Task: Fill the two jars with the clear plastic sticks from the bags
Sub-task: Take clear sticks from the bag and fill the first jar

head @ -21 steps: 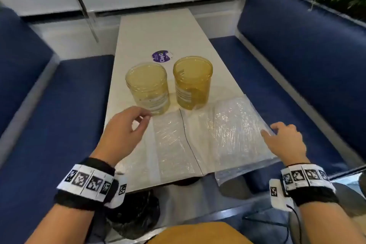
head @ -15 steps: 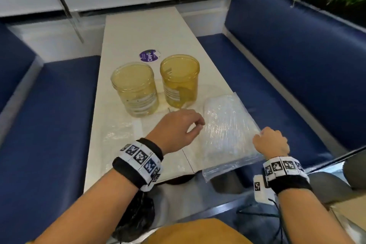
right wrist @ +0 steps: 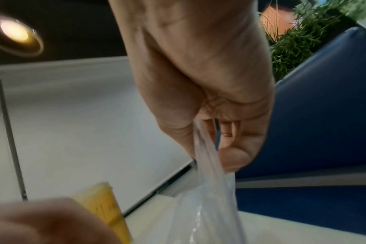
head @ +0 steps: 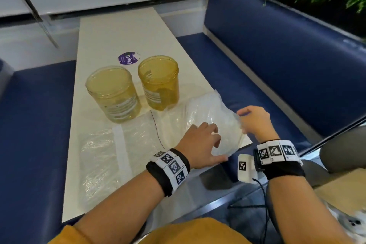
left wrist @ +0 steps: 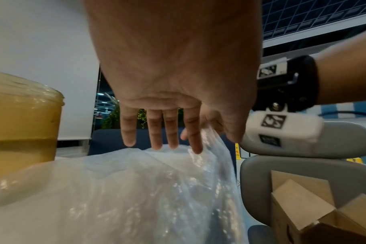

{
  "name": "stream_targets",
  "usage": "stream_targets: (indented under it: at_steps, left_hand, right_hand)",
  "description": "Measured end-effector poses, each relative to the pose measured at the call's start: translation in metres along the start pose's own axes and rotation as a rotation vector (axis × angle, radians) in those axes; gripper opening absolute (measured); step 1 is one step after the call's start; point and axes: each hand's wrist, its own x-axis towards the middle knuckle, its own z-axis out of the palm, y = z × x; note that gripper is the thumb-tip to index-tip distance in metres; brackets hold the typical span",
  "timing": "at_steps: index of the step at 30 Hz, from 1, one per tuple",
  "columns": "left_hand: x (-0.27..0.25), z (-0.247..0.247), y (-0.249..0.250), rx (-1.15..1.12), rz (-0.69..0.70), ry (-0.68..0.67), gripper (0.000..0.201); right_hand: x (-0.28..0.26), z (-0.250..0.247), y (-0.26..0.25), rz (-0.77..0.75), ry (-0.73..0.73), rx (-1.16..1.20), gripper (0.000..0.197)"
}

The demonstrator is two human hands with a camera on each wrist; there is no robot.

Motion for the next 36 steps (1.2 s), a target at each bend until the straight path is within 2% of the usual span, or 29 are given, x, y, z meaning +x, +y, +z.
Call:
stream_targets:
  at_steps: [2,7,11,14,18,20,23,31,33,36]
  left_hand:
    - [0.002,-0.003,0.006,0.021,-0.027,0.064,0.053]
    - [0.004,-0.023,0.01,0.021,-0.116,0.213,0.041]
    - [0.001,-0.034,0.004,-0.069,-0.124,0.296,0.029]
    - [-0.001,-0.044,-0.005,-0.186,-0.22,0.361,0.026]
    - [0.001,-0.062,-0.015,-0.425,-0.302,0.555,0.02]
    - [0.003,-0.069,-0.015,-0.545,-0.305,0.6,0.018]
    - [0.004,-0.075,-0.012,-0.681,-0.288,0.583,0.017]
    - [-0.001,-0.096,-0.021,-1.165,-0.368,0.354,0.025]
    - [0.0,-0.101,-0.02,-1.205,-0.41,0.357,0.026]
    - [0.007,-0.106,-0.015,-1.206,-0.504,0.437,0.025]
  right_hand:
    - [-0.002,-0.01,-0.019,-0.068,0.042,0.131,0.009]
    - [-0.006,-0.024,-0.052,-0.161,0.005,0.355,0.019]
    - [-0.019,-0.024,-0.069,-0.251,-0.006,0.513,0.012]
    - [-0.029,-0.016,-0.072,-0.266,-0.002,0.63,0.017]
    - [-0.047,0.007,-0.064,-0.345,0.116,0.379,0.042]
    - [-0.057,0.017,-0.064,-0.408,0.079,0.321,0.044]
    - [-0.063,0.026,-0.071,-0.5,-0.007,0.384,0.037]
    - [-0.053,0.018,-0.083,-0.596,0.027,0.284,0.035]
    - [-0.051,0.015,-0.085,-0.614,0.031,0.249,0.034]
    - [-0.051,0.011,-0.093,-0.629,0.049,0.155,0.032]
